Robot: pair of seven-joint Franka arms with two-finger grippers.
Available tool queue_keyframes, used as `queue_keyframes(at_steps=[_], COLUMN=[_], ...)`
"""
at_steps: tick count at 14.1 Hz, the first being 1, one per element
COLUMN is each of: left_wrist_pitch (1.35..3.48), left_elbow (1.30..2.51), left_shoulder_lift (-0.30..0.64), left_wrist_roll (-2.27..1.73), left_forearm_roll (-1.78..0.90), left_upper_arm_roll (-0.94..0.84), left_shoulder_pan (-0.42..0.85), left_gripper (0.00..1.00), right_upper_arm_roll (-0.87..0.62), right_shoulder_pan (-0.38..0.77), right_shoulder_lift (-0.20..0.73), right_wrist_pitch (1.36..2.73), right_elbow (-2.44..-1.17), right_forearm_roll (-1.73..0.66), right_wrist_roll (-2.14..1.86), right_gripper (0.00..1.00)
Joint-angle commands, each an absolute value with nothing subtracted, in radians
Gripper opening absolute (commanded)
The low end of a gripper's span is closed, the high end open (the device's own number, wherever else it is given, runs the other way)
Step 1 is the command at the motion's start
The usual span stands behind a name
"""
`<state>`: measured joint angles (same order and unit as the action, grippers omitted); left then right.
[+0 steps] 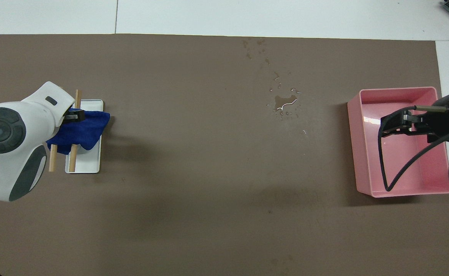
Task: Wipe water with towel using both arms
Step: 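Grasp the blue towel on the white tray with the left gripper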
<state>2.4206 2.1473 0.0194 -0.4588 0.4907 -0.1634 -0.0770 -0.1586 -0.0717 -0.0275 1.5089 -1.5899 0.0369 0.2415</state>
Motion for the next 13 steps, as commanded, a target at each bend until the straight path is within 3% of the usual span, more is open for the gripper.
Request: queue_keyframes(at_steps=[1,3,8,13], left_wrist_pitch=[2.456,2.457,2.457,2.457], left_elbow=[2.180,2.187,2.187,2.186], left_shoulder_lift=[0.014,0.014,0.014,0.014], left_wrist_roll=[-0.485,-0.486,-0.486,-0.488], left_forearm_roll=[0.528,0.528,0.528,0.529], left_upper_arm_roll=[-0.150,-0.150,-0.150,-0.149], left_shoulder_pan=[-0.066,-0.066,-0.066,-0.069], left_gripper=[0.90,0.75,0.54,0.24], right_upper_arm_roll=[-0.164,-0.164,-0.164,-0.163], right_shoulder_pan=[-0.084,-0.083,-0.083,-0.084], right_shoulder_lift=[-0.035,-0.035,-0.035,-0.035], right_wrist_pitch=[1.499,1.499,1.497,1.499], right_elbow=[-1.594,-1.594,-1.594,-1.594], right_forearm_roll=[0.043,0.044,0.044,0.044], right_wrist_roll=[0.215,0.215,0.215,0.215], right_gripper=[1.00,1.00,1.00,1.00])
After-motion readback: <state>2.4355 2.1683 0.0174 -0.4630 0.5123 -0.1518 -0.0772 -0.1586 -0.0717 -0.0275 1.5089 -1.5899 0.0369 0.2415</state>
